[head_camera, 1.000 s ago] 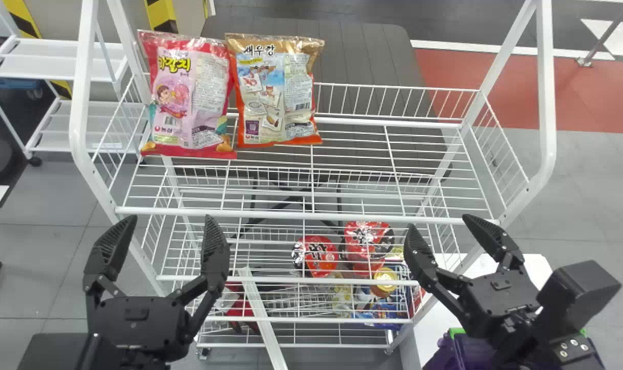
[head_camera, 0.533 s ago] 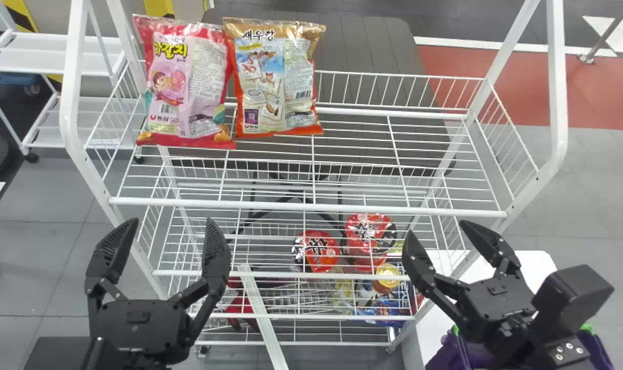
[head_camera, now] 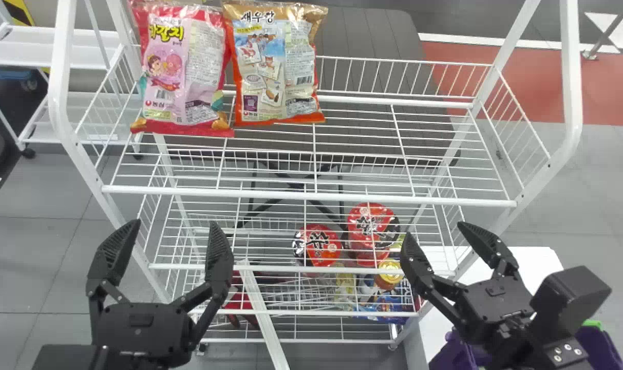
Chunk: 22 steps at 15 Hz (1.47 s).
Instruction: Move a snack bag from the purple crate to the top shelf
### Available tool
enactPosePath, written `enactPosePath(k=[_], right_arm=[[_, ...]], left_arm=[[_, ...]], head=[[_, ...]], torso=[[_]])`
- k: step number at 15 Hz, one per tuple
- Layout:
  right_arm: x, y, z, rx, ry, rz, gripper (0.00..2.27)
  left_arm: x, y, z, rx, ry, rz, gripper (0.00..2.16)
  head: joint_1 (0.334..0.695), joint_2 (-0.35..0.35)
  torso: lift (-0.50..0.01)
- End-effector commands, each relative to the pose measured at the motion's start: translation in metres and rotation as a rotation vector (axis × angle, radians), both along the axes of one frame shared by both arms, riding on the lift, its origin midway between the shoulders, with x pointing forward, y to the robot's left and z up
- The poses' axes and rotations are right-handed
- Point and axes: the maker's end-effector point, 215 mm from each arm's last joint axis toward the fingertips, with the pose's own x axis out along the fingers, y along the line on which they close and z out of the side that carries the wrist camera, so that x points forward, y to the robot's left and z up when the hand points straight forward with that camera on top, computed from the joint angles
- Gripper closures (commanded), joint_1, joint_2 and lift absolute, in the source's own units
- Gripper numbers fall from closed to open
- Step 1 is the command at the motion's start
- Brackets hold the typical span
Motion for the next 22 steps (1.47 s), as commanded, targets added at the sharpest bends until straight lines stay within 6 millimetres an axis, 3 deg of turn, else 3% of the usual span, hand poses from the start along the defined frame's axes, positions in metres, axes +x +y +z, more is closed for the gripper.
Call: enactPosePath(k=[1, 22], right_arm=[[0.0, 0.0, -0.001, -0.001, 0.001, 0.0, 0.18], [-0.003, -0.001, -0.01, 0.003, 0.017, 0.008, 0.18]], left_arm=[[0.0, 0.001, 0.001, 0.003, -0.002, 0.006, 0.12], [0.003, 0.002, -0.009, -0.005, 0.012, 0.013, 0.12]], head=[[0.695, -0.09], [0.695, -0.088]], torso=[[-0.097], [-0.18]])
